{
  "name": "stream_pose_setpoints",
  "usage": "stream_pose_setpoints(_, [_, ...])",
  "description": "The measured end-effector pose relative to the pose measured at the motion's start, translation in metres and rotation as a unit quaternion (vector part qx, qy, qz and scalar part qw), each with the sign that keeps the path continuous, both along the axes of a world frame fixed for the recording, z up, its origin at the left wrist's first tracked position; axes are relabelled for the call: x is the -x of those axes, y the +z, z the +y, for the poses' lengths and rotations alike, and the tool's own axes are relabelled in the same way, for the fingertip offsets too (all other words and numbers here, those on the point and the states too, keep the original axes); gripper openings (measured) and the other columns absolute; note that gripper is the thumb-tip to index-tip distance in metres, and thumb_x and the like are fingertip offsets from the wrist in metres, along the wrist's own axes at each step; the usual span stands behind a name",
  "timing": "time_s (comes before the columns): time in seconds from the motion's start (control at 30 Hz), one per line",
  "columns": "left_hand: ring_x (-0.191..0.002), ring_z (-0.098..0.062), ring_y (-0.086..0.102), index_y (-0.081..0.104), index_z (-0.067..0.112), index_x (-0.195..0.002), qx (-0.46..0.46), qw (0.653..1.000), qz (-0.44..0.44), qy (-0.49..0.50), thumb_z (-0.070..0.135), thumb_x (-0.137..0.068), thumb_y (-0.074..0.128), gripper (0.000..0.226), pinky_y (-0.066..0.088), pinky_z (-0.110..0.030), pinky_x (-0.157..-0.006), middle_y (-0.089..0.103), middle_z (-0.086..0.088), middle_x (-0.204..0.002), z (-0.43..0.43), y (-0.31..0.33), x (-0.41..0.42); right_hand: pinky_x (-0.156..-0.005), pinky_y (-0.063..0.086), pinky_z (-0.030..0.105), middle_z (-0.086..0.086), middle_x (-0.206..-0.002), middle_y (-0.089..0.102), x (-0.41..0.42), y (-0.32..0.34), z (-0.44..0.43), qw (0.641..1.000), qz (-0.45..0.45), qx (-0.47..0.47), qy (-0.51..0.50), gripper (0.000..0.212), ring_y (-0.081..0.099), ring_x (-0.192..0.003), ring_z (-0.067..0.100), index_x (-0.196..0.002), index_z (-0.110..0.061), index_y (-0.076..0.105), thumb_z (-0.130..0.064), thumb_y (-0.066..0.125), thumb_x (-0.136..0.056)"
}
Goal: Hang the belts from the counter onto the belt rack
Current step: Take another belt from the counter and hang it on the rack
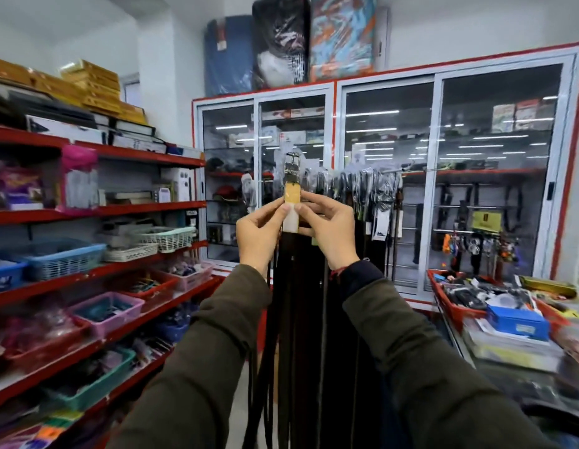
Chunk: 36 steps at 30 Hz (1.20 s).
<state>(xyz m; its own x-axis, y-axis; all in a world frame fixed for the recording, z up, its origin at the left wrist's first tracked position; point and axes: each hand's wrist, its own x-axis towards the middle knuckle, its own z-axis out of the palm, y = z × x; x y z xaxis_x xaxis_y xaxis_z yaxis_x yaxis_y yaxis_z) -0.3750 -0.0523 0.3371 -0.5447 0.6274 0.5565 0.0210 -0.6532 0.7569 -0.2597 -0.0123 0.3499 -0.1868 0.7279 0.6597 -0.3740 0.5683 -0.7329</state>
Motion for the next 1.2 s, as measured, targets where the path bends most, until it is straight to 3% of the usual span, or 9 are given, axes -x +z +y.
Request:
stream_pose_setpoints(0.17, [-0.095, -0.025, 0.070, 0.068, -0.002, -0.123, 0.024, 0.999, -0.015, -0.029, 0.008, -0.093, 0.069, 0.032, 0.062, -0.019, -0.061, 0.072, -0.021, -0.116, -0.005, 0.011, 0.013, -0.062, 0.062, 0.028, 0.008, -0.085, 0.076, 0.017, 0.014, 0.006, 0.999, -0.041, 0.001, -0.033, 0.029, 0.074, -0.073, 0.012, -0.115, -0.002, 0.071, -0.002, 0.071, -0.086])
stream_pose_setpoints(0.3, [-0.076, -0.012, 0.070, 0.068, -0.001, -0.123, 0.049, 0.997, -0.027, -0.046, 0.008, -0.093, 0.068, 0.031, 0.057, -0.014, -0.054, 0.072, -0.019, -0.111, -0.002, 0.010, 0.016, -0.054, 0.058, 0.021, -0.002, -0.076, 0.074, 0.021, 0.015, 0.011, 0.997, -0.052, 0.019, -0.049, 0.026, 0.073, -0.061, 0.002, -0.111, 0.000, 0.072, -0.001, 0.072, -0.085])
stream_pose_setpoints(0.4, [-0.071, -0.011, 0.070, 0.069, -0.001, -0.122, 0.065, 0.996, -0.036, -0.058, 0.008, -0.092, 0.069, 0.031, 0.059, -0.016, -0.054, 0.072, -0.019, -0.106, 0.003, 0.008, 0.017, -0.057, 0.061, 0.026, 0.007, -0.084, 0.075, 0.022, 0.012, 0.013, 0.995, -0.055, 0.046, -0.064, 0.027, 0.074, -0.067, 0.011, -0.111, 0.001, 0.072, -0.002, 0.073, -0.083])
stream_pose_setpoints(0.63, [-0.095, -0.027, 0.069, 0.068, -0.001, -0.121, 0.079, 0.994, -0.034, -0.069, 0.008, -0.092, 0.069, 0.030, 0.062, -0.029, -0.070, 0.072, -0.024, -0.117, 0.017, 0.006, 0.019, -0.063, 0.063, 0.032, 0.016, -0.093, 0.074, 0.023, 0.010, 0.023, 0.992, -0.060, 0.065, -0.094, 0.027, 0.073, -0.079, 0.023, -0.110, 0.001, 0.072, -0.001, 0.072, -0.084])
stream_pose_setpoints(0.73, [-0.103, -0.031, 0.071, 0.067, 0.000, -0.123, 0.089, 0.995, -0.008, -0.044, 0.007, -0.094, 0.067, 0.031, 0.062, -0.042, -0.085, 0.071, -0.023, -0.120, 0.023, 0.000, 0.019, -0.076, 0.063, 0.045, 0.020, -0.098, 0.075, 0.026, 0.004, 0.031, 0.989, -0.075, 0.059, -0.110, 0.027, 0.075, -0.091, 0.031, -0.112, -0.002, 0.071, 0.000, 0.068, -0.085])
stream_pose_setpoints(0.83, [-0.113, -0.027, 0.067, 0.063, 0.004, -0.131, 0.099, 0.991, 0.085, 0.036, 0.006, -0.097, 0.061, 0.034, 0.055, -0.043, -0.102, 0.069, -0.018, -0.127, 0.029, -0.011, 0.017, -0.085, 0.059, 0.028, 0.009, -0.102, 0.075, 0.025, -0.011, 0.036, 0.972, -0.140, -0.002, -0.188, 0.031, 0.073, -0.096, 0.023, -0.118, -0.009, 0.071, -0.006, 0.063, -0.088])
stream_pose_setpoints(0.9, [-0.109, -0.016, 0.065, 0.061, 0.008, -0.135, 0.091, 0.975, 0.170, 0.114, 0.012, -0.098, 0.058, 0.037, 0.051, -0.029, -0.100, 0.065, -0.011, -0.134, 0.031, -0.022, 0.013, -0.082, 0.051, 0.010, 0.003, -0.113, 0.072, 0.018, -0.026, 0.036, 0.955, -0.173, -0.053, -0.236, 0.032, 0.069, -0.095, 0.016, -0.122, -0.012, 0.068, -0.012, 0.060, -0.091])
stream_pose_setpoints(1.03, [-0.132, -0.016, 0.050, 0.054, 0.017, -0.141, 0.061, 0.919, 0.304, 0.245, 0.022, -0.100, 0.051, 0.041, 0.037, -0.020, -0.106, 0.047, 0.000, -0.148, 0.034, -0.059, -0.007, -0.095, 0.052, 0.034, -0.001, -0.128, 0.059, -0.008, -0.065, 0.038, 0.916, -0.227, -0.111, -0.311, 0.034, 0.063, -0.110, 0.016, -0.130, -0.021, 0.059, -0.023, 0.051, -0.096])
stream_pose_setpoints(1.2, [-0.155, -0.023, 0.019, 0.046, 0.024, -0.146, 0.050, 0.842, 0.441, 0.307, 0.026, -0.098, 0.049, 0.048, 0.018, -0.042, -0.127, 0.033, 0.002, -0.161, 0.041, -0.115, -0.048, -0.109, 0.040, 0.032, -0.001, -0.143, 0.046, -0.057, -0.120, 0.044, 0.852, -0.270, -0.149, -0.423, 0.045, 0.044, -0.133, 0.017, -0.141, -0.021, 0.049, -0.028, 0.048, -0.096])
